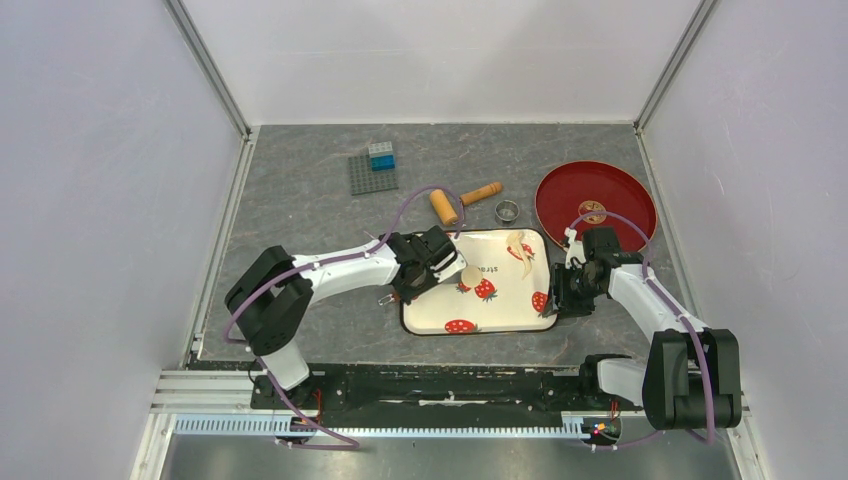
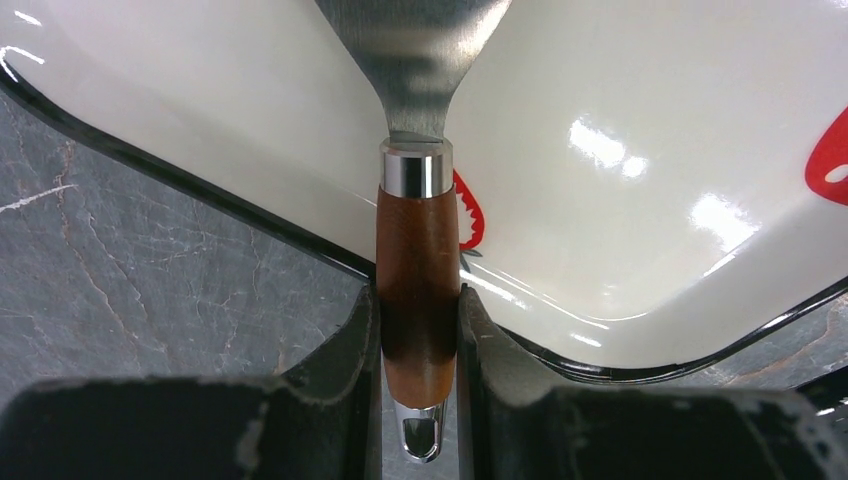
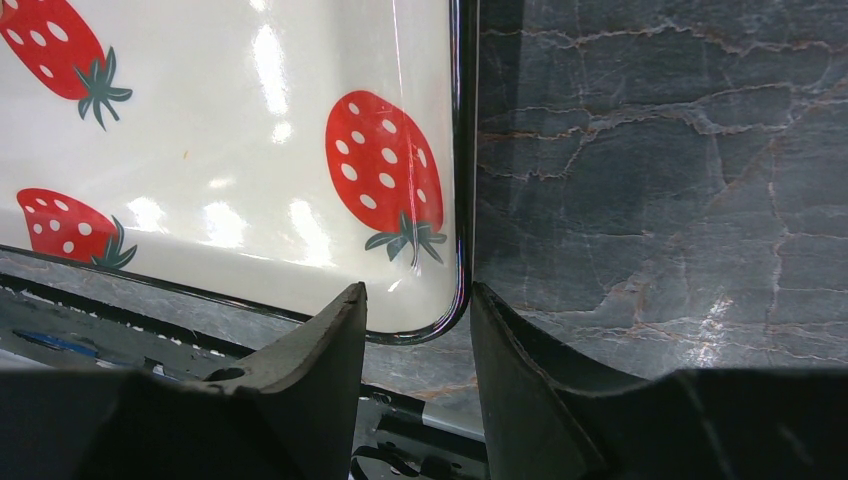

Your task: Roll out the dumpling wrappers from the dough

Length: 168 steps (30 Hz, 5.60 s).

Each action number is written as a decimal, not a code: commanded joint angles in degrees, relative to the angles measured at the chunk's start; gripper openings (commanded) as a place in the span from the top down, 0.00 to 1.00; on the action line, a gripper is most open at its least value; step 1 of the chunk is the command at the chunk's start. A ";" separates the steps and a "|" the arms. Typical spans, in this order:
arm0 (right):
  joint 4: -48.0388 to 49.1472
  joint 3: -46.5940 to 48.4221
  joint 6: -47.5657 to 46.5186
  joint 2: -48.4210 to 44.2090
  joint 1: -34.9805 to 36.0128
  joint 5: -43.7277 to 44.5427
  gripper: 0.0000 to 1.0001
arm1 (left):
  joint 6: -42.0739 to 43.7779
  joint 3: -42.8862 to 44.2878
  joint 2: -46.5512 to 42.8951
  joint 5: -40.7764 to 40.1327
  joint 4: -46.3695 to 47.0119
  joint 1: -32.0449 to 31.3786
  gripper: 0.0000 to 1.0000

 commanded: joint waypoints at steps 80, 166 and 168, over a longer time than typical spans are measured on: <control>-2.94 36.04 -5.41 35.40 4.16 -3.01 0.04 | -17.14 -14.44 -25.30 14.36 18.48 4.55 0.98; 6.72 27.50 -0.15 23.89 1.41 14.99 1.00 | -16.09 66.80 41.58 5.25 -0.51 -11.55 0.98; 7.22 27.38 -0.10 24.66 1.43 15.00 1.00 | -15.63 67.19 41.47 5.22 -0.47 -11.86 0.98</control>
